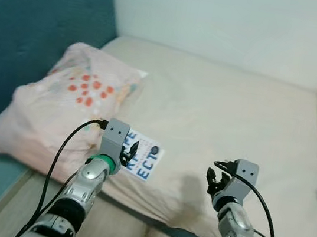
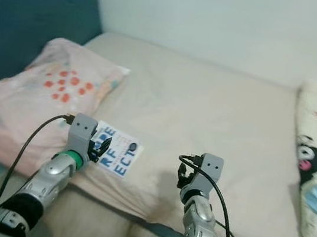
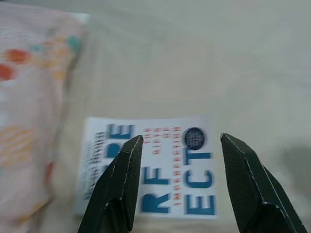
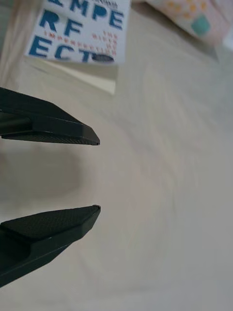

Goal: Clean up the room

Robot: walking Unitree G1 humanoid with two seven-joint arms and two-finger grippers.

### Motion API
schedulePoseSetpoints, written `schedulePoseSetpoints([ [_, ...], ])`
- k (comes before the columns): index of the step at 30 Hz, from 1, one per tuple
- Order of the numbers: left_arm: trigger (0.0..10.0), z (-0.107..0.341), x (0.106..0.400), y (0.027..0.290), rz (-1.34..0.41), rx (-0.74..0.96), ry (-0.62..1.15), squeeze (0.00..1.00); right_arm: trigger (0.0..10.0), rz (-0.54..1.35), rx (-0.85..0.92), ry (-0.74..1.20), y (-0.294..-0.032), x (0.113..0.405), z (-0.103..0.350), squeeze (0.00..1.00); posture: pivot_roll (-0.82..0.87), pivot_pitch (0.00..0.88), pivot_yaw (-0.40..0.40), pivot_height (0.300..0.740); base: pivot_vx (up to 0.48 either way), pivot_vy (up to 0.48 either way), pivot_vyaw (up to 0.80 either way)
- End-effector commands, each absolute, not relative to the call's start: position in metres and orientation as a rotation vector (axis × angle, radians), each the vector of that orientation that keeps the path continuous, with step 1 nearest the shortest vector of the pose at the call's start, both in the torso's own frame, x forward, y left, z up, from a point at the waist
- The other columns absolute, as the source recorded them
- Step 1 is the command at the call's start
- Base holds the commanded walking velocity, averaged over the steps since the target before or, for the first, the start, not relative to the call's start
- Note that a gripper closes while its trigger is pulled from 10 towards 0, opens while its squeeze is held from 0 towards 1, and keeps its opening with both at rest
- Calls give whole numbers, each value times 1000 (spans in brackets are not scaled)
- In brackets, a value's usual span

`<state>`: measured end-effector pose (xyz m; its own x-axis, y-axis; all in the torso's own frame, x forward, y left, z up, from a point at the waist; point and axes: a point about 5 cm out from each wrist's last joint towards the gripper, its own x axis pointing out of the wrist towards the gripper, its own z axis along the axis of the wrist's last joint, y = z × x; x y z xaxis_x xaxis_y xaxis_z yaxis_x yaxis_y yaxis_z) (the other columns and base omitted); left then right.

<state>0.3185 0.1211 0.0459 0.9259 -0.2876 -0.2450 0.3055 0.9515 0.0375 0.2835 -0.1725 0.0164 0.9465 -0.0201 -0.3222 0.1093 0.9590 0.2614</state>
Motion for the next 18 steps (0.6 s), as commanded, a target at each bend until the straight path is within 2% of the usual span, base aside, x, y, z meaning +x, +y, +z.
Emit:
schedulePoseSetpoints([
  [1,10000,43,316,124,-310,97,246,0,10000,-66,303,344,-171,279,12,0,6,85,112,736,0,0,-800],
  [5,10000,45,315,127,-308,97,234,0,10000,-54,317,361,-171,276,9,0,15,105,109,736,0,0,-800],
  [11,10000,47,316,133,-242,45,214,0,10000,-34,244,338,-174,274,11,0,13,124,105,736,0,0,-800],
  [18,10000,45,312,139,-199,2,219,0,10000,-40,234,308,-177,272,14,0,10,142,121,736,0,0,0],
])
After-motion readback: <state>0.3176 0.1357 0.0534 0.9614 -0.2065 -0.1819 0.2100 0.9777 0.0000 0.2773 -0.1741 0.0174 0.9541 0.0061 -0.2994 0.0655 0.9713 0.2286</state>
